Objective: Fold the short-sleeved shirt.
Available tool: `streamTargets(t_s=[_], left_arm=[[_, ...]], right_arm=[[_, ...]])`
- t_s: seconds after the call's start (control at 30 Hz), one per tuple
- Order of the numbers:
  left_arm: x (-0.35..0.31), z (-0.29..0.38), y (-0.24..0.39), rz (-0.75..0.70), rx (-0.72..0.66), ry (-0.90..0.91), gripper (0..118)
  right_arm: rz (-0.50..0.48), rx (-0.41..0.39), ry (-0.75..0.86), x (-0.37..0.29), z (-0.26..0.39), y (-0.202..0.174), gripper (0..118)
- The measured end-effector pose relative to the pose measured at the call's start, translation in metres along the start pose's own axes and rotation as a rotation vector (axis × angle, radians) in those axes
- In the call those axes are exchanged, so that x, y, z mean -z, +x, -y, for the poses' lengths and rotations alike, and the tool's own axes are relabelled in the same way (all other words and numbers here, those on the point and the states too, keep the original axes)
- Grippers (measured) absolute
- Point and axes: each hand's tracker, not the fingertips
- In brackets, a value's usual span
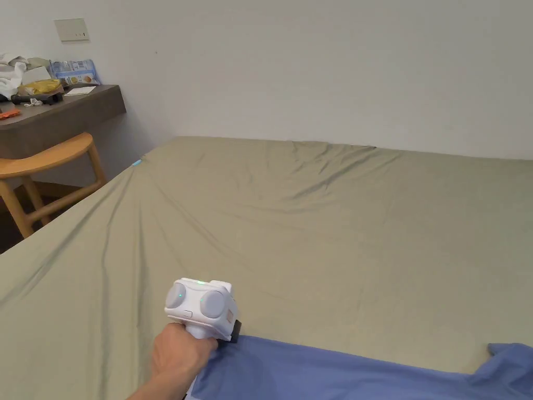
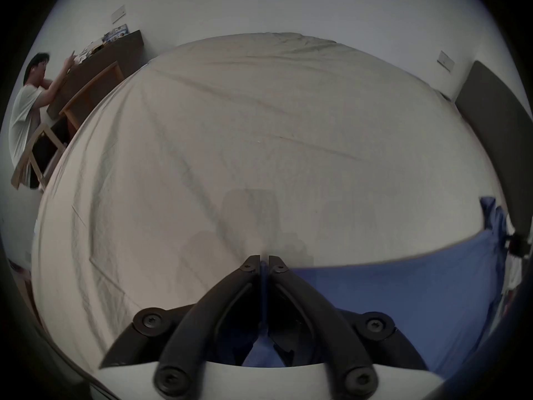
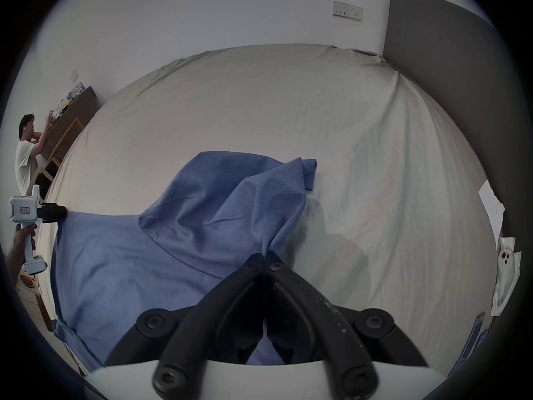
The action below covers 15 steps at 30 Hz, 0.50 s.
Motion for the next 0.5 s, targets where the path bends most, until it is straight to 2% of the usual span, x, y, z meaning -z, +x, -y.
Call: streamTargets(t_s=[0.13, 0.3, 0.4, 0.5], left_arm=[[-0.021, -0.002, -0.007, 0.019, -0.035, 0.059, 3], [-0.073, -0.018, -0.019, 0.050, 0.025, 0.142, 3], [-0.111, -0.033, -0.018, 0.030, 0.077, 0.215, 3], [-0.146, -0.056, -0.016, 0.013, 0.111, 0.268, 3]], right_arm=[[0.007, -0.020, 0.026, -0.013, -0.001, -0.002, 0], [0.015, -0.059, 0.091, -0.053, -0.016, 0.008, 0], [0.014, -0.049, 0.121, -0.080, -0.029, 0.012, 0], [0.028, -0.083, 0.178, -0.113, -0.045, 0.007, 0]])
